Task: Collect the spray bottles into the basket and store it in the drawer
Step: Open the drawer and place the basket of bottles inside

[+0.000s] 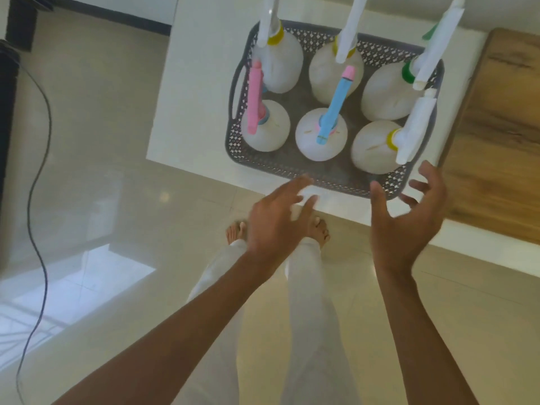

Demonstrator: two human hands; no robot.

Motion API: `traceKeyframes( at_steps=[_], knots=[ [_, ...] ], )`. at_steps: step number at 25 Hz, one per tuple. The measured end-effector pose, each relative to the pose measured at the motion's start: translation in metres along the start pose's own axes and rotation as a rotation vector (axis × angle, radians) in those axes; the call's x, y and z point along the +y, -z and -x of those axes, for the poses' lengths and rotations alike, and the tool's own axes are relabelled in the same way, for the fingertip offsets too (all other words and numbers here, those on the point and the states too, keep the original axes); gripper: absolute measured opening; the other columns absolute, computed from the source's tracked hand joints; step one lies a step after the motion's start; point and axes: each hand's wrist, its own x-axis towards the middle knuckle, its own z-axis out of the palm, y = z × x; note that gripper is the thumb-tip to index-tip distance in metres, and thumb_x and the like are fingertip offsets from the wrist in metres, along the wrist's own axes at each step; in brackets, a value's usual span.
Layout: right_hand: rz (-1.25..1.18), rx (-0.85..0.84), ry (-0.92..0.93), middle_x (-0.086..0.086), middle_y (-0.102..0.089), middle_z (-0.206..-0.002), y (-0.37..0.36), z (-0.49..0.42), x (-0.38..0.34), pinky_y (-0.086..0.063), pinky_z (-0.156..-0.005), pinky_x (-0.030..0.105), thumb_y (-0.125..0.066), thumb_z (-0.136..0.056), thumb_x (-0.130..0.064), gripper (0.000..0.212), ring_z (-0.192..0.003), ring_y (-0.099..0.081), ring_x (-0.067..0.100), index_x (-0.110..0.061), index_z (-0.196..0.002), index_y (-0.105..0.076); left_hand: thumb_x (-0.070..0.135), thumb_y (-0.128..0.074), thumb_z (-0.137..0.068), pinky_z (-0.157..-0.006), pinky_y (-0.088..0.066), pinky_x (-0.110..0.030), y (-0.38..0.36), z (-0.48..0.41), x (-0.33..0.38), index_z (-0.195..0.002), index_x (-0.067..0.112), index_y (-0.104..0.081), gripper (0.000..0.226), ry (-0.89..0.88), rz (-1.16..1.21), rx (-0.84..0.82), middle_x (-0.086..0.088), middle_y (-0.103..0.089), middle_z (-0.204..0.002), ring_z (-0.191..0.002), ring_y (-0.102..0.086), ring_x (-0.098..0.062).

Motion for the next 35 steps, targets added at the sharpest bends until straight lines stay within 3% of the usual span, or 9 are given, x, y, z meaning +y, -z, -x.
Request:
traceKeyframes(
  at_steps=[2,6,9,11,16,23,28,31,35],
  knots=[
    [0.006,0.041,0.008,0.007,-0.05,-0.13,0.001,0.028,0.0,-0.057,-0.082,0.04,-0.079,-0.084,-0.021,0.059,-0.108,-0.059,0.026,-0.006,-0.134,-0.052,0.024,-0.067,-0.094,-0.075,-0.063,-0.03,0.039,0.016,-0.047,-0.125,0.016,-0.067,0.032,0.09,0.153,0.128,0.007,-0.07,-0.123,-0.099,-0.071,-0.005],
    [0.029,0.019,0.033,0.006,-0.048,-0.125,-0.018,0.087,-0.006,-0.054,-0.08,0.032,-0.076,-0.087,-0.014,0.049,-0.102,-0.058,0.023,-0.002,-0.13,-0.054,0.017,-0.062,-0.093,-0.088,-0.057,-0.039,0.113,0.005,-0.178,-0.133,0.006,-0.056,0.042,0.23,-0.079,0.356,-0.012,-0.055,-0.135,-0.121,-0.059,-0.026],
    [0.04,-0.049,0.059,0.006,-0.05,-0.125,-0.046,0.125,-0.011,-0.052,-0.079,0.025,-0.073,-0.088,-0.011,0.047,-0.102,-0.055,0.017,-0.001,-0.13,-0.054,0.027,-0.062,-0.095,-0.11,-0.044,-0.047,0.141,-0.028,-0.259,-0.149,0.004,-0.038,0.063,0.485,-0.041,0.264,-0.015,-0.042,-0.15,-0.138,-0.045,-0.029],
    [0.072,-0.118,0.073,0.015,-0.052,-0.125,-0.066,0.144,-0.009,-0.052,-0.078,0.022,-0.073,-0.089,-0.011,0.048,-0.103,-0.054,0.017,0.001,-0.131,-0.052,0.029,-0.065,-0.095,-0.116,-0.038,-0.04,0.146,-0.049,-0.291,-0.151,0.006,-0.036,0.068,0.497,0.083,0.096,-0.01,-0.044,-0.153,-0.141,-0.044,-0.021],
    [0.198,-0.266,0.062,0.019,-0.044,-0.137,-0.106,0.164,0.007,-0.051,-0.098,0.041,-0.07,-0.091,-0.017,0.056,-0.121,-0.049,0.026,0.0,-0.139,-0.045,0.038,-0.076,-0.078,-0.096,-0.053,-0.021,0.142,-0.074,-0.32,-0.126,0.011,-0.064,0.057,0.432,0.345,0.007,0.006,-0.072,-0.118,-0.111,-0.066,-0.001],
    [0.558,-0.393,0.125,0.014,-0.025,-0.161,-0.12,0.155,0.017,-0.031,-0.119,0.039,-0.06,-0.096,-0.034,0.073,-0.148,-0.026,0.031,-0.005,-0.154,-0.026,0.05,-0.079,-0.076,-0.112,-0.043,-0.032,0.141,-0.055,-0.319,-0.139,0.022,-0.051,0.074,0.379,0.291,-0.052,0.017,-0.06,-0.137,-0.132,-0.052,0.001],
    [0.824,-0.528,0.18,0.011,0.002,-0.169,-0.121,0.171,0.027,-0.021,-0.125,0.052,-0.052,-0.1,-0.04,0.081,-0.157,-0.001,0.033,-0.012,-0.161,-0.007,0.064,-0.059,-0.088,-0.122,-0.027,-0.036,0.131,-0.034,-0.302,-0.156,0.011,-0.026,0.092,0.395,0.036,-0.048,-0.004,-0.033,-0.161,-0.15,-0.028,-0.019],
    [0.903,-0.563,0.174,0.014,0.008,-0.169,-0.123,0.181,0.034,-0.016,-0.125,0.058,-0.049,-0.101,-0.044,0.081,-0.156,0.005,0.037,-0.014,-0.161,-0.003,0.057,-0.041,-0.099,-0.127,-0.011,-0.045,0.105,-0.004,-0.275,-0.158,0.002,-0.011,0.086,0.154,-0.312,0.039,-0.018,-0.009,-0.166,-0.155,-0.008,-0.033],
    [0.943,-0.602,0.144,0.014,0.007,-0.169,-0.12,0.196,0.045,-0.014,-0.125,0.059,-0.046,-0.102,-0.049,0.082,-0.156,0.006,0.038,-0.017,-0.161,0.001,0.058,-0.031,-0.1,-0.124,-0.011,-0.057,0.061,0.02,-0.245,-0.16,0.014,-0.007,0.078,-0.31,-0.588,-0.295,-0.013,-0.003,-0.168,-0.155,-0.003,-0.033]
  ],
)
